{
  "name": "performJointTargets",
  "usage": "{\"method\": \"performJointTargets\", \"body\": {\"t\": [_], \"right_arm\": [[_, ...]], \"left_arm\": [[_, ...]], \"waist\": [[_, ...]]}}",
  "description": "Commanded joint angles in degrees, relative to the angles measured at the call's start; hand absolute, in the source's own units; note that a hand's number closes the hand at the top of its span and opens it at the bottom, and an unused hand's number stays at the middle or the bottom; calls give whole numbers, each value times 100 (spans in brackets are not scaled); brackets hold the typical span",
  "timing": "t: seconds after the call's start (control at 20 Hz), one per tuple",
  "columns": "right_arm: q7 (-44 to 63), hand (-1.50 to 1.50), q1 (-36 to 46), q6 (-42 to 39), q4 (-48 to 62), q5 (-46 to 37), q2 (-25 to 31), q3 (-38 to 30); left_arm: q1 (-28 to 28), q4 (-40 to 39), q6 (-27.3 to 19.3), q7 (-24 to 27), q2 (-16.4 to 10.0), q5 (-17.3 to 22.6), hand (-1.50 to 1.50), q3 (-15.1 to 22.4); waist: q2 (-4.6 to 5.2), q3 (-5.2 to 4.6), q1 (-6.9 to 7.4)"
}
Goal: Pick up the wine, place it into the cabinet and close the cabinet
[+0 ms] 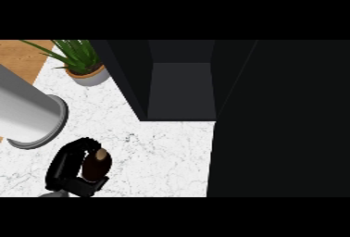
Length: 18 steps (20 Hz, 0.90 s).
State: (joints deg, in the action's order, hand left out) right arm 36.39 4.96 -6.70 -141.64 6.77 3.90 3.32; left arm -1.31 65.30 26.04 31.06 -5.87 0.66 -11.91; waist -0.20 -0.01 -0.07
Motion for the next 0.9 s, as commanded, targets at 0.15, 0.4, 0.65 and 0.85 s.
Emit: {"method": "performJointTargets", "body": {"t": [0.15,0.4,0.65,0.85], "right_arm": [[242,-150,-74,30,-522,476,14,-196],[142,-150,-41,-167,-293,734,129,-398],[205,-150,-475,-144,-722,445,-38,-125],[163,-150,-237,-156,-536,687,22,-390]], "left_arm": [[82,503,-1067,507,272,-27,150,-388],[-132,1122,-1221,90,572,389,150,-134],[743,2596,-885,-741,580,836,150,284],[550,3501,-1620,-1760,584,995,150,859]], "waist": [[5,3,1],[9,6,-12],[-5,6,6],[1,7,-4]]}}
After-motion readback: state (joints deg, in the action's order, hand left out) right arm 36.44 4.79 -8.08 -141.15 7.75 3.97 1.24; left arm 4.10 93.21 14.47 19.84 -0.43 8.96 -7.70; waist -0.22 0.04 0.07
